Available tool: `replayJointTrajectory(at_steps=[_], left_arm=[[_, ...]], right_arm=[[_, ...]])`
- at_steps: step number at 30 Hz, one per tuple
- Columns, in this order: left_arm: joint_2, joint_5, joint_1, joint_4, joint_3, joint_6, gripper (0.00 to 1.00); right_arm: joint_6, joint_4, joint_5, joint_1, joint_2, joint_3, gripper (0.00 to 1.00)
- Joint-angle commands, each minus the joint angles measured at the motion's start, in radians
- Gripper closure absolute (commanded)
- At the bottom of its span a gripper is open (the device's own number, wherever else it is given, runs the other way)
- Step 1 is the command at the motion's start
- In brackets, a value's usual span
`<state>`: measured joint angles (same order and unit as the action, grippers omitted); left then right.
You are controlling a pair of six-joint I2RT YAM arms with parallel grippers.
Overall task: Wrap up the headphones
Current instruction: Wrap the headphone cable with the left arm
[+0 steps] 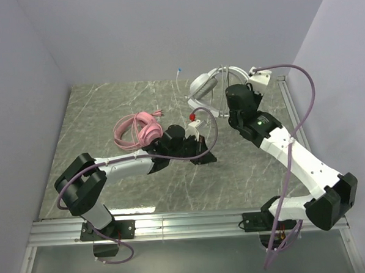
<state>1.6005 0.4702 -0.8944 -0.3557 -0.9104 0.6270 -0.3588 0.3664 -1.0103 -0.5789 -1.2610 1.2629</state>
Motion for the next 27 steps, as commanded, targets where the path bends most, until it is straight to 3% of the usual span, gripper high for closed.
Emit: replayJointTrajectory(at_steps=[1, 12, 21, 27], left_arm=[[-0.056, -0.045, -0.005, 0.168, -0.073, -0.070, 0.99], [-0.056, 0.173, 0.000, 0.165, -0.108, -0.013, 0.99], [-0.062, -0.077, 0.012, 0.544, -0.283, -0.202, 0.99], [-0.011, -0.157, 0.038, 0.667, -0.384, -0.256, 1.00]], right_arm=[[-0.100, -0.129, -0.086, 0.019, 0.003, -0.034, 1.00], [-0.239, -0.112, -0.149, 0.025, -0.093, -0.180, 1.00], [-0.247, -0.113, -0.099, 0.014, -0.115, -0.282, 1.00], [-0.253, -0.116, -0.076, -0.012, -0.080, -0.367, 1.00]])
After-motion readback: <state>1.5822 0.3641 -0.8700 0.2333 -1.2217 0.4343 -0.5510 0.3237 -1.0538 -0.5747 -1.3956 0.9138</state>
